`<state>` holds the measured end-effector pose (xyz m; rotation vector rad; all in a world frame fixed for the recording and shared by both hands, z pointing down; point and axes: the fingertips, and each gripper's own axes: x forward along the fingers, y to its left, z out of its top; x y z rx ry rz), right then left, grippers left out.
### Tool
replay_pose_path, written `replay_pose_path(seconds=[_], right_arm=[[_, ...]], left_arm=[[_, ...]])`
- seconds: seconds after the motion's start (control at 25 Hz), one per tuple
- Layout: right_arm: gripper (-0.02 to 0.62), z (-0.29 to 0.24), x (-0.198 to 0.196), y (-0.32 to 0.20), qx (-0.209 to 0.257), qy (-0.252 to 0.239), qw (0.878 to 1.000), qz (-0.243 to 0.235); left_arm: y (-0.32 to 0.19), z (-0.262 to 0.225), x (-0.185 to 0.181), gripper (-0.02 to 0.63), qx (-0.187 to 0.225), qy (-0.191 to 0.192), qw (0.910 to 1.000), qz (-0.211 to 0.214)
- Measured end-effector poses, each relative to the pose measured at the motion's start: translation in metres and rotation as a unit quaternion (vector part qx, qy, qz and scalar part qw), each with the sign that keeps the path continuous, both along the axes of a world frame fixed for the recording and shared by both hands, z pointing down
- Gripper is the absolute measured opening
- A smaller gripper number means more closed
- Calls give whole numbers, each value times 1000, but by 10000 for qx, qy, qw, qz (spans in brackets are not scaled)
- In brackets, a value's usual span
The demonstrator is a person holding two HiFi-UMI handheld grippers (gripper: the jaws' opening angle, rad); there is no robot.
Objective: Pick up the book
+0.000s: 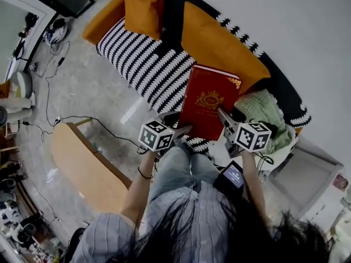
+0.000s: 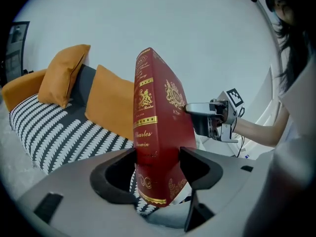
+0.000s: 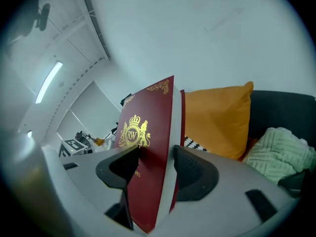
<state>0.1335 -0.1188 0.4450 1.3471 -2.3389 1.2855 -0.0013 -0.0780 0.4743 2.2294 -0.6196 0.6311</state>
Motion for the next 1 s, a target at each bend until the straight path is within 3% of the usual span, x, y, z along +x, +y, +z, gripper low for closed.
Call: replay_pose_path(seconds=[0.56,1.0], right_arm=[[232,-61,1,35,490,14,9988,96],[232,-75,1,41,576,51,9983,43]], left_arm=[[37,-57,3,284,290,223,9991,-197],[43,-69,3,284,454,137,9986,-227]])
